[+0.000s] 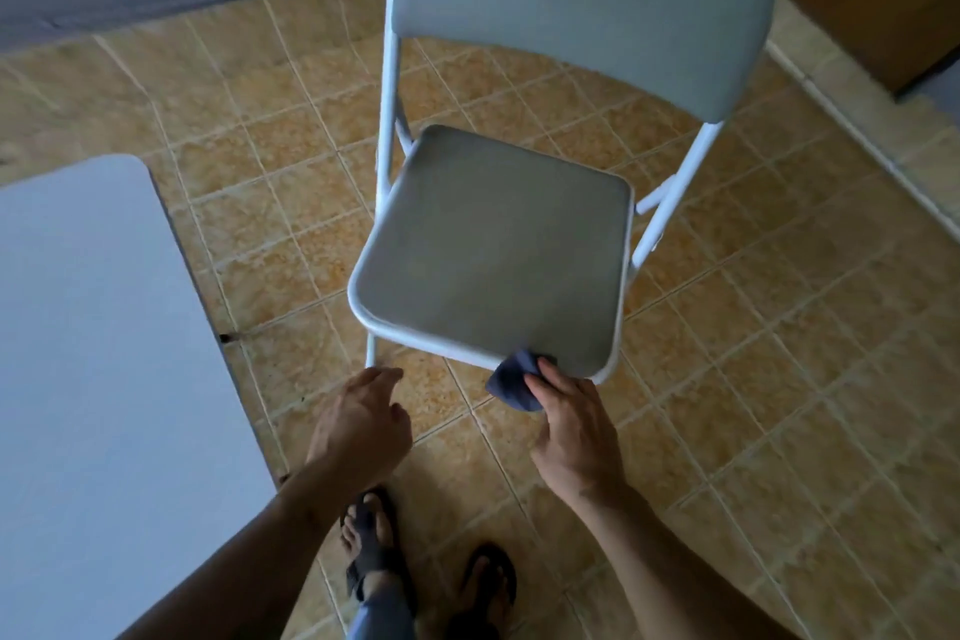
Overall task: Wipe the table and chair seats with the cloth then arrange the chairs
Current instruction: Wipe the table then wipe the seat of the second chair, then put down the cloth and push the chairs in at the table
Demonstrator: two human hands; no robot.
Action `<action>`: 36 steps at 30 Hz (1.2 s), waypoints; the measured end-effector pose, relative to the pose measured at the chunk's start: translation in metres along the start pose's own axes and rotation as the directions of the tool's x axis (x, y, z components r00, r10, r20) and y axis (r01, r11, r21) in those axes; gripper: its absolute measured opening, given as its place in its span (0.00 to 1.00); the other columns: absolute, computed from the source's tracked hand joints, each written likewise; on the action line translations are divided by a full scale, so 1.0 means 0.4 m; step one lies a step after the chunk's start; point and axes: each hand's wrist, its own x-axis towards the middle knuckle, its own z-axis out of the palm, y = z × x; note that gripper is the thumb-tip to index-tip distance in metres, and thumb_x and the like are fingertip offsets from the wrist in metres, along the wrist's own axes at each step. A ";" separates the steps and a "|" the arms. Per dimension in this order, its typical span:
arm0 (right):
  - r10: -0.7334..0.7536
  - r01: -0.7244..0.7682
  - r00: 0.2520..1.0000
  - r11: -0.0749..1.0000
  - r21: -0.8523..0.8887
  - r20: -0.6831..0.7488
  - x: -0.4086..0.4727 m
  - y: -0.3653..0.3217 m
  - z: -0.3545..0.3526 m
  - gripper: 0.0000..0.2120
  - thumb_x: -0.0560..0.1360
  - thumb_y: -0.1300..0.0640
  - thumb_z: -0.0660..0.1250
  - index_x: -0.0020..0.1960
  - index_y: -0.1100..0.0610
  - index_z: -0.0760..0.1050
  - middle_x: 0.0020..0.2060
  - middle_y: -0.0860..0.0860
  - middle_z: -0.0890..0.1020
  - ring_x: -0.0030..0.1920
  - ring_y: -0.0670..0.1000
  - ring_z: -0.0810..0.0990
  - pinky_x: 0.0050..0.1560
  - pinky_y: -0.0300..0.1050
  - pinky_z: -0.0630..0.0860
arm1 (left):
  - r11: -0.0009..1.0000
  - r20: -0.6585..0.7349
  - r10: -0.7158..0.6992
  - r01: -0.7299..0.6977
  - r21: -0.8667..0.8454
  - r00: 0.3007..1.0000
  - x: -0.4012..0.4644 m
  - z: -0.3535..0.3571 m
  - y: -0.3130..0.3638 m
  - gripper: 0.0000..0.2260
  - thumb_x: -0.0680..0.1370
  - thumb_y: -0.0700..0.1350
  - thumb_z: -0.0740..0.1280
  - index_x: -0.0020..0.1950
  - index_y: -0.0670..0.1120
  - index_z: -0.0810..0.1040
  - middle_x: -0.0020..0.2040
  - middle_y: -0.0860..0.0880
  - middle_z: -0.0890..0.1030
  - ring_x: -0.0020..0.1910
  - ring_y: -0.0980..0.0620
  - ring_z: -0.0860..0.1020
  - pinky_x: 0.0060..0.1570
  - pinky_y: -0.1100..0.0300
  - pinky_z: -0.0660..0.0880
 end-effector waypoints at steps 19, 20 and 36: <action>-0.348 0.293 0.911 0.923 0.249 0.219 -0.194 -0.657 0.220 0.24 0.76 0.58 0.58 0.72 0.50 0.68 0.73 0.46 0.66 0.70 0.50 0.65 0.67 0.44 0.68 | 0.800 -0.133 -0.498 0.395 -0.452 0.857 -0.309 -0.301 -0.387 0.17 0.77 0.41 0.61 0.64 0.49 0.76 0.54 0.49 0.82 0.45 0.55 0.81 0.37 0.70 0.74; -0.294 0.248 0.931 0.944 0.218 0.214 -0.181 -0.655 0.233 0.22 0.76 0.59 0.59 0.70 0.51 0.70 0.71 0.47 0.69 0.69 0.51 0.67 0.66 0.45 0.69 | 0.791 -0.112 -0.518 0.425 -0.441 0.848 -0.314 -0.296 -0.420 0.17 0.76 0.41 0.61 0.65 0.48 0.76 0.56 0.48 0.82 0.48 0.50 0.81 0.42 0.63 0.77; -0.226 0.280 0.909 0.953 -0.113 0.352 -0.027 -0.730 0.316 0.06 0.76 0.57 0.65 0.53 0.53 0.71 0.52 0.52 0.72 0.52 0.57 0.75 0.42 0.48 0.69 | 0.893 -0.073 -0.413 0.388 -0.227 0.908 -0.259 -0.308 -0.544 0.15 0.72 0.39 0.63 0.57 0.50 0.77 0.51 0.47 0.79 0.48 0.44 0.78 0.46 0.55 0.77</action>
